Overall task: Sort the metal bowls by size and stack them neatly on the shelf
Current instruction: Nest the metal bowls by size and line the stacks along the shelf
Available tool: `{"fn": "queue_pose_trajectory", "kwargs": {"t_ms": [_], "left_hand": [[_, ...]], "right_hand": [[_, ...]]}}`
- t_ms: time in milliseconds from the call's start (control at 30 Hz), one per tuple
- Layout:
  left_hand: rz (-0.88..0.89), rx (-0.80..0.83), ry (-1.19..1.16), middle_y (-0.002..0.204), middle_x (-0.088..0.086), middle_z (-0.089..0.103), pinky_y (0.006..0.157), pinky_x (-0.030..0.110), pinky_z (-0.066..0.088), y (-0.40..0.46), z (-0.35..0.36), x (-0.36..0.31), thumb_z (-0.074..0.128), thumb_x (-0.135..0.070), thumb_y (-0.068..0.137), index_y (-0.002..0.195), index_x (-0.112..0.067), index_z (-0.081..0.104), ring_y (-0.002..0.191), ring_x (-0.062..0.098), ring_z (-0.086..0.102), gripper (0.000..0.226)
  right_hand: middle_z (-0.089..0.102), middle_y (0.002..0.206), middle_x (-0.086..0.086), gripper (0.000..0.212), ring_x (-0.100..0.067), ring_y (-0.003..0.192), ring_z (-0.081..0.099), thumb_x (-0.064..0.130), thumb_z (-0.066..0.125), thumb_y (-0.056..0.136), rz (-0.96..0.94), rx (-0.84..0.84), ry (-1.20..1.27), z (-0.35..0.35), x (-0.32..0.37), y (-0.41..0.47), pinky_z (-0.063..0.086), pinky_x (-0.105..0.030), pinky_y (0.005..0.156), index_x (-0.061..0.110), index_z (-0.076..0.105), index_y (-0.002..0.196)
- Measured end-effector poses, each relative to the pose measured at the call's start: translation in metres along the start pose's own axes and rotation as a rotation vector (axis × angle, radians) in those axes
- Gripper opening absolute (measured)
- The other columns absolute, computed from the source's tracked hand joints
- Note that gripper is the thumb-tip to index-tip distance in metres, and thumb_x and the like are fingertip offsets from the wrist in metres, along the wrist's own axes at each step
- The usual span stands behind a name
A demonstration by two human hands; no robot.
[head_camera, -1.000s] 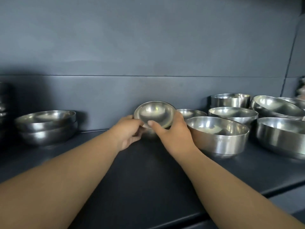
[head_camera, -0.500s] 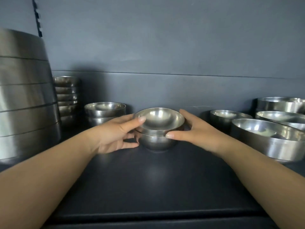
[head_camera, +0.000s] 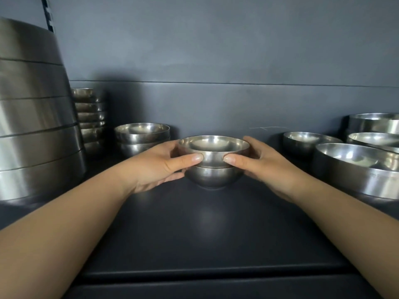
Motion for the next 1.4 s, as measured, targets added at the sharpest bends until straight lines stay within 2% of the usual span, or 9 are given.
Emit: {"fn": "queue_pose_trajectory", "kwargs": {"t_ms": [167, 367, 467, 567, 700, 800, 1100, 1267, 1400], "left_hand": [[0.009, 0.007, 0.041, 0.079, -0.010, 0.056, 0.080, 0.014, 0.050, -0.002, -0.002, 0.002, 0.064, -0.037, 0.060, 0.096, -0.022, 0.061, 0.079, 0.000, 0.057, 0.039], [0.202, -0.270, -0.172, 0.088, -0.003, 0.066, 0.072, 0.011, 0.053, 0.005, -0.018, -0.022, 0.059, -0.015, 0.085, 0.091, -0.013, 0.060, 0.069, -0.003, 0.066, 0.006], [0.352, -0.471, -0.125, 0.089, 0.012, 0.067, 0.068, 0.022, 0.051, 0.012, -0.044, -0.039, 0.064, -0.029, 0.084, 0.094, -0.001, 0.064, 0.075, 0.016, 0.061, 0.029], [0.429, -0.715, 0.007, 0.077, 0.008, 0.063, 0.055, 0.008, 0.045, 0.012, -0.074, -0.044, 0.057, -0.033, 0.088, 0.086, 0.000, 0.061, 0.064, 0.002, 0.057, 0.034], [0.348, -0.864, 0.011, 0.085, 0.004, 0.064, 0.073, 0.015, 0.049, 0.019, -0.101, -0.022, 0.059, -0.044, 0.083, 0.093, -0.006, 0.061, 0.079, 0.011, 0.060, 0.040], [0.246, -0.863, -0.012, 0.131, 0.012, 0.057, 0.106, 0.042, 0.041, 0.024, -0.113, -0.006, 0.059, -0.072, 0.055, 0.131, -0.005, 0.048, 0.121, 0.025, 0.052, 0.102], [0.094, -0.859, 0.044, 0.137, 0.012, 0.052, 0.109, 0.043, 0.037, 0.028, -0.120, 0.023, 0.056, -0.074, 0.057, 0.135, -0.009, 0.044, 0.126, 0.027, 0.048, 0.103], [0.074, -0.812, 0.018, 0.142, 0.008, 0.047, 0.110, 0.042, 0.036, 0.027, -0.117, 0.027, 0.060, -0.059, 0.074, 0.141, -0.013, 0.036, 0.130, 0.026, 0.044, 0.085], [0.081, -0.821, 0.029, 0.147, 0.005, 0.041, 0.112, 0.035, 0.031, 0.028, -0.117, 0.033, 0.058, -0.047, 0.082, 0.145, -0.013, 0.030, 0.134, 0.023, 0.039, 0.077]], "right_hand": [[0.071, 0.093, 0.014, 0.046, -0.003, 0.100, 0.064, 0.021, 0.077, 0.070, -0.017, 0.063, 0.032, 0.004, -0.005, -0.001, 0.047, -0.024, 0.089, 0.024, 0.058, 0.112], [0.070, 0.106, 0.008, 0.043, -0.004, 0.101, 0.064, 0.024, 0.076, 0.067, -0.107, 0.002, 0.144, 0.007, 0.020, 0.027, 0.048, -0.020, 0.086, 0.024, 0.062, 0.108], [0.068, 0.096, 0.014, 0.024, 0.004, 0.088, 0.062, 0.018, 0.073, 0.074, -0.161, -0.034, 0.227, 0.024, 0.048, 0.061, 0.047, -0.010, 0.071, 0.026, 0.061, 0.094], [0.067, 0.087, 0.010, 0.022, -0.003, 0.084, 0.063, 0.013, 0.074, 0.073, -0.201, -0.037, 0.288, 0.054, 0.064, 0.099, 0.048, -0.017, 0.077, 0.022, 0.060, 0.088], [0.061, 0.099, 0.011, 0.066, -0.010, 0.102, 0.058, 0.019, 0.078, 0.071, -0.156, -0.038, 0.340, 0.090, 0.054, 0.132, 0.043, -0.022, 0.089, 0.015, 0.045, 0.128], [0.055, 0.096, 0.019, 0.106, 0.000, 0.101, 0.049, 0.025, 0.077, 0.071, -0.123, -0.019, 0.266, 0.098, 0.045, 0.147, 0.034, -0.020, 0.093, 0.014, 0.006, 0.148], [0.068, 0.105, -0.002, 0.044, -0.015, 0.100, 0.064, 0.032, 0.077, 0.065, -0.134, -0.002, 0.117, 0.111, 0.026, 0.151, 0.050, -0.037, 0.095, 0.020, 0.056, 0.101], [0.068, 0.099, 0.007, 0.074, -0.011, 0.100, 0.064, 0.059, 0.070, 0.041, -0.124, 0.022, 0.106, 0.117, 0.024, 0.150, 0.051, -0.040, 0.093, 0.022, 0.060, 0.105], [0.065, 0.092, 0.009, 0.050, -0.010, 0.092, 0.064, 0.042, 0.074, 0.066, -0.100, 0.054, 0.112, 0.117, 0.021, 0.147, 0.052, -0.040, 0.092, 0.017, 0.061, 0.107]]}}
Point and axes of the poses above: each hand's wrist, its own y-axis towards the middle knuckle, its own z-axis out of the palm, x = y × z, the point moved 4 cm from there along y, towards the middle knuckle
